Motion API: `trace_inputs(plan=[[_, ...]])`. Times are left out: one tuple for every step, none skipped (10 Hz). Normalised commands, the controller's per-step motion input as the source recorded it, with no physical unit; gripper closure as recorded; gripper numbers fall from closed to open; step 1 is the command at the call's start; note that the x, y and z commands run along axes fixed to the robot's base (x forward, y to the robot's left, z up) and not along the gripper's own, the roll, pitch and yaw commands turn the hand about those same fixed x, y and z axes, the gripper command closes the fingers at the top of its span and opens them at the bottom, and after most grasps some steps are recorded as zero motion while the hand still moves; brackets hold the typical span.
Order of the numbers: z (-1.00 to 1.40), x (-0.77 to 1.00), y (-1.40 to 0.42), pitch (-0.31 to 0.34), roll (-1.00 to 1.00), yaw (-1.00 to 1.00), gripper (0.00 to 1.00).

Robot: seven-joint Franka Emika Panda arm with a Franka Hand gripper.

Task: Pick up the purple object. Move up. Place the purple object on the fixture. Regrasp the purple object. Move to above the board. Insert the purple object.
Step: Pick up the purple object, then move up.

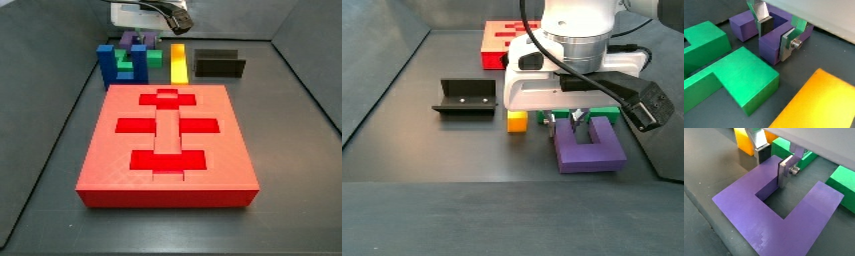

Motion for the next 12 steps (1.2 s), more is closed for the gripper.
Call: trace_inputs(plan=[[0.0, 0.0, 0.0, 0.0, 0.0, 0.0, 1.0], [0.0, 0.0, 0.0, 0.0, 0.0, 0.0, 1.0], [0.0, 0.0, 0.0, 0.0, 0.0, 0.0, 1.0], [0.0, 0.0, 0.0, 0.0, 0.0, 0.0, 1.0], [0.0, 0.0, 0.0, 0.0, 0.0, 0.0, 1.0], [0.0, 0.0, 0.0, 0.0, 0.0, 0.0, 1.0], [0.0, 0.0, 0.0, 0.0, 0.0, 0.0, 1.0], [0.0, 0.0, 0.0, 0.0, 0.0, 0.0, 1.0], [0.0, 0.0, 0.0, 0.0, 0.0, 0.0, 1.0], [0.0, 0.0, 0.0, 0.0, 0.0, 0.0, 1.0], [0.0, 0.0, 0.0, 0.0, 0.0, 0.0, 1.0], [0.83, 0.0, 0.0, 0.0, 0.0, 0.0, 1.0]])
